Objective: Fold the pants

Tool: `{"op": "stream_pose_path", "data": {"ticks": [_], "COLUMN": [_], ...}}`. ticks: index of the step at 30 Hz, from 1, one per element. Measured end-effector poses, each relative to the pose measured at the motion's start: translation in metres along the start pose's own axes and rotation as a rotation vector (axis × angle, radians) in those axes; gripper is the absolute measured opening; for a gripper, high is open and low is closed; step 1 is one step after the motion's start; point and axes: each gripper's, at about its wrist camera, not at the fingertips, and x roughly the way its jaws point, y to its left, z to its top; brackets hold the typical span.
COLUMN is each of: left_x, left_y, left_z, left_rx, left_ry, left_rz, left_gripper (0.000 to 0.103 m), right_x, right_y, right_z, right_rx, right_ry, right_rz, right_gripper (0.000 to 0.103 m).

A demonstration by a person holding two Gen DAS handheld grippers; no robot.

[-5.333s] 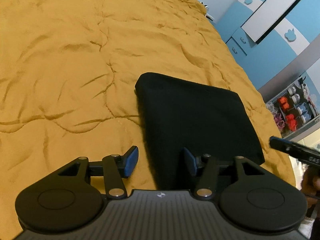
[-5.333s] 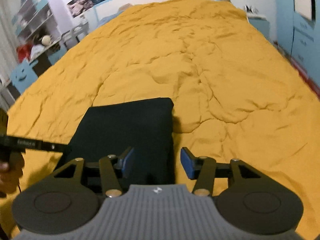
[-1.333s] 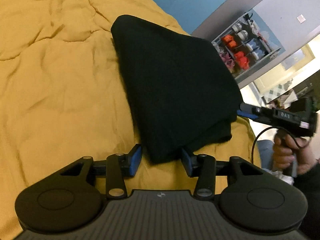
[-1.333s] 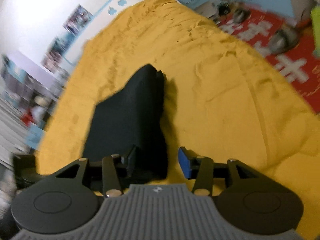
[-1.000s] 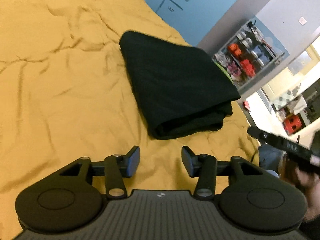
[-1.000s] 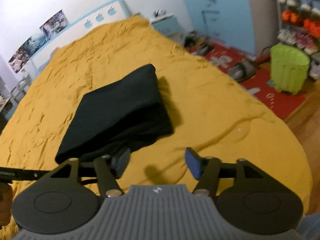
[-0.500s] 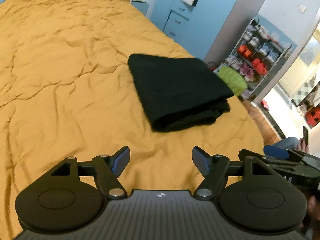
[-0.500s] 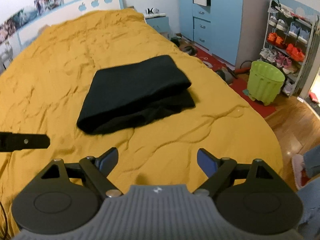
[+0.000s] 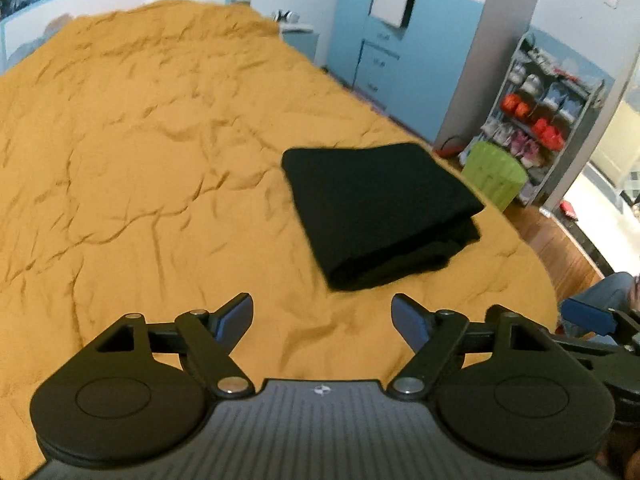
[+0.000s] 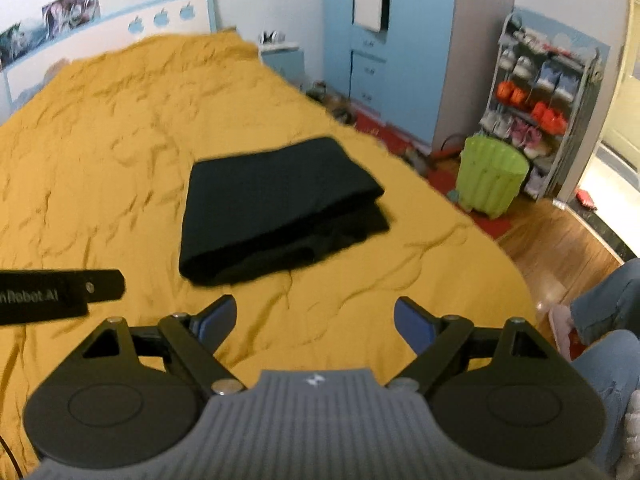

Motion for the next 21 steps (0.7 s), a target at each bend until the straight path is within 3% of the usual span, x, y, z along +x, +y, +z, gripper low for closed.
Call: {"op": "stream_pose_path", "data": {"ticks": [21], "left_x": [-0.008], "left_y": [-0.011], "left_z": [0.004], "left_rx": [0.017], "left_ry": [-0.033], "left_rz": [0.012], "left_gripper": [0.092], "right_x": [-0.015], "right_y": [-0.006], "right_z": [0.007], "right_rx": [0.026], "right_ry": [-0.029], "right_rz": [0.010], "right_gripper": [0.082]}}
